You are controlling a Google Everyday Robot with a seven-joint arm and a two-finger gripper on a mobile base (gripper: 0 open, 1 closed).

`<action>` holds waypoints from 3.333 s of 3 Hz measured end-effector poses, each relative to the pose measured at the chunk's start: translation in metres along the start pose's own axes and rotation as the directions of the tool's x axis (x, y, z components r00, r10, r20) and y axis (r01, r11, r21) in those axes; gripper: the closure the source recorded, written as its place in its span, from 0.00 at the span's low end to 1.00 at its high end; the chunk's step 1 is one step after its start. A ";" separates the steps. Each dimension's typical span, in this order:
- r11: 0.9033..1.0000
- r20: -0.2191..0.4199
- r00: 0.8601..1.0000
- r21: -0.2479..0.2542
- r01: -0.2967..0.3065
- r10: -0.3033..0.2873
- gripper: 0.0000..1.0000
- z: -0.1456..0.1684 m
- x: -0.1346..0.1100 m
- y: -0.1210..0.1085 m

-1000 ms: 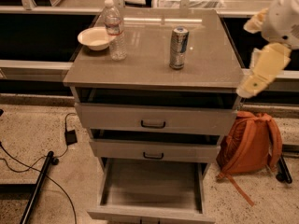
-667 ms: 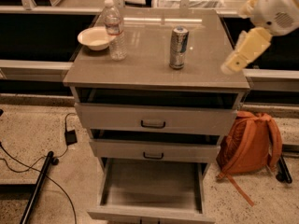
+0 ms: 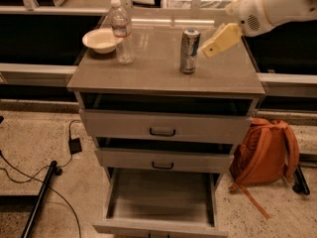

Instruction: Place redbull can into bottom drawer

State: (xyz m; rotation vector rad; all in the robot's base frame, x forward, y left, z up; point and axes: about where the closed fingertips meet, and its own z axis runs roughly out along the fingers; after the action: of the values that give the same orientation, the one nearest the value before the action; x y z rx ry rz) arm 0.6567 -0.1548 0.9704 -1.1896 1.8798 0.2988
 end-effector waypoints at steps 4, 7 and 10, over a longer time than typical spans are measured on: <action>0.989 0.128 0.983 -0.080 -0.122 0.132 0.41 0.116 -0.014 -0.018; 0.962 0.283 0.957 -0.274 0.016 0.065 1.00 0.041 -0.018 0.084; 0.924 0.159 0.981 -0.349 0.158 -0.108 1.00 0.014 0.006 0.183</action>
Offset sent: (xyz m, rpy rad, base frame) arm 0.0956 0.0626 -0.0616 0.1823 0.0372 -0.0518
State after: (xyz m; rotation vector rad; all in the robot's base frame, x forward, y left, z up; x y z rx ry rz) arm 0.5124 -0.0558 0.9152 -1.4938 1.6578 0.6557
